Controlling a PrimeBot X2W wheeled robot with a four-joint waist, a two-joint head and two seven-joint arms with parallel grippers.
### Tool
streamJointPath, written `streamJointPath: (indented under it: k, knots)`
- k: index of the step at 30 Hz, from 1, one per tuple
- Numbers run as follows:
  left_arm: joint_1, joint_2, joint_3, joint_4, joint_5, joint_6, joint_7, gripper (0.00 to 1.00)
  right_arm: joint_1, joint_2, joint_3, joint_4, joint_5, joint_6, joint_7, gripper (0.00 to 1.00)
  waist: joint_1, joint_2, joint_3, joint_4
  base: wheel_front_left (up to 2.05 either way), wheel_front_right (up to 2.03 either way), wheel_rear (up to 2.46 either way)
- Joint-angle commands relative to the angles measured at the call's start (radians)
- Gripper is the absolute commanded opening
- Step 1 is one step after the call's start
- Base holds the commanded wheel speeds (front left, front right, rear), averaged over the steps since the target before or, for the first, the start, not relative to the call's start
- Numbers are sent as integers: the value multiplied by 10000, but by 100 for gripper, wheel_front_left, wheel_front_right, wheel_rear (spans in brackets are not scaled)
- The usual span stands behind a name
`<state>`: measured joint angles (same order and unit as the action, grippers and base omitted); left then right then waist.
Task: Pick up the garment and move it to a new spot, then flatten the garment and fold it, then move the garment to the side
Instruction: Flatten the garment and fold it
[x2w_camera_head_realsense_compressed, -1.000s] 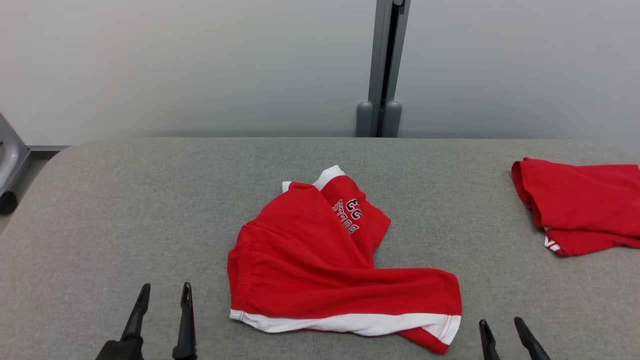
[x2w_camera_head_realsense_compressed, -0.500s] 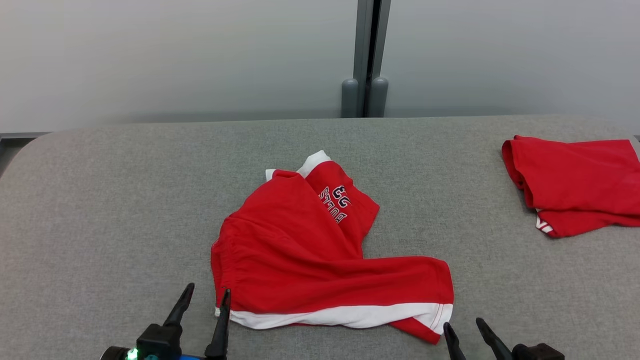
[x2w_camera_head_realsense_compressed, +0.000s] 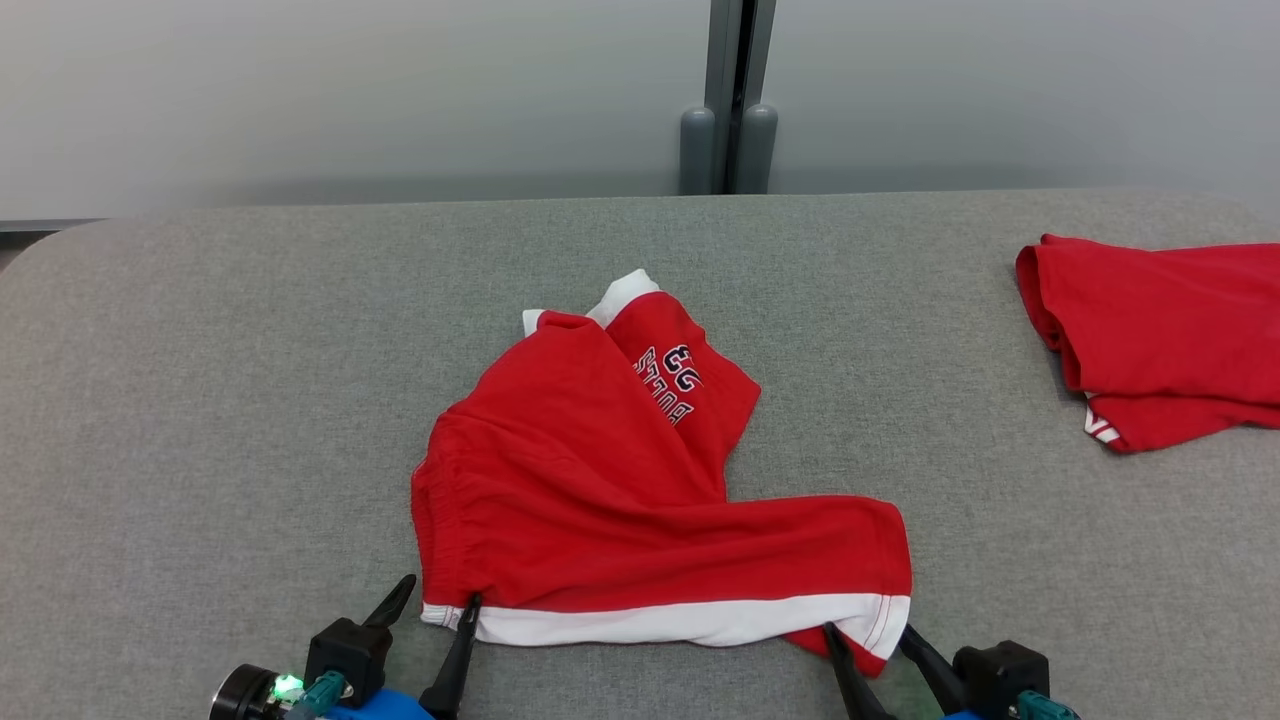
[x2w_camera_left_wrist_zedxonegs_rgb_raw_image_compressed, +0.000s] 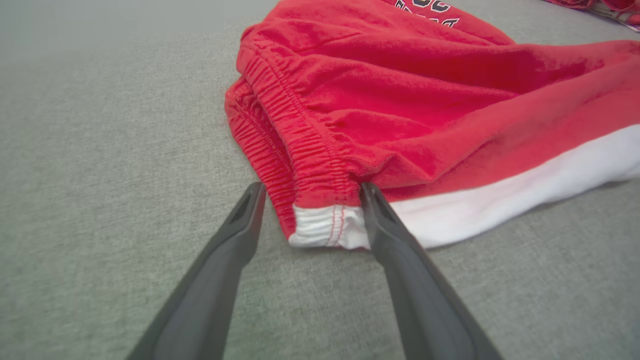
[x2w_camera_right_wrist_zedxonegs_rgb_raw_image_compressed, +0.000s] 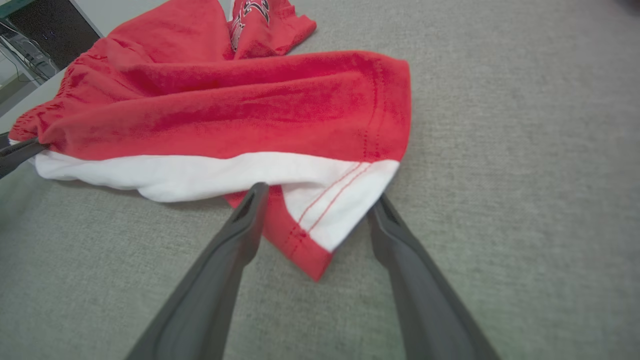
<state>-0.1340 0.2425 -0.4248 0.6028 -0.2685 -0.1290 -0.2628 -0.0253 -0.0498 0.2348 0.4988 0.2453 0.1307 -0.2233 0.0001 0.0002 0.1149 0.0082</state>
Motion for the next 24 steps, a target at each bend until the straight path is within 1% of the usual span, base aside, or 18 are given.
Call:
streamJointPath:
  k: [1, 5, 13, 19, 24]
  knots:
    - [-223, 69, -81, 143, -135, -22, -21, 100, -268, -17, 99, 115, 134, 3, -114, 100, -1, -2, 38, -2, 0, 0, 0]
    - [-525, 128, -438, 399, -480, -22, -21, 100, -606, -17, 371, 407, 238, 3, -243, 100, -1, -2, 115, -32, 0, 0, 0]
    - [-718, 310, -1537, 16, -1013, -21, -21, 100, -896, -18, 626, 690, 409, 3, -401, 100, -1, -2, 120, -42, 0, 0, 0]
    - [-894, 417, -1896, 176, -1346, -23, -21, 100, -1110, -18, 698, 697, 509, 3, -426, 100, -1, -2, 161, -33, 0, 0, 0]
    - [-1188, 365, -2184, 468, -1622, -22, -21, 100, -1287, -18, 718, 527, 592, 3, -423, 100, -1, -2, 253, -25, 0, 0, 0]
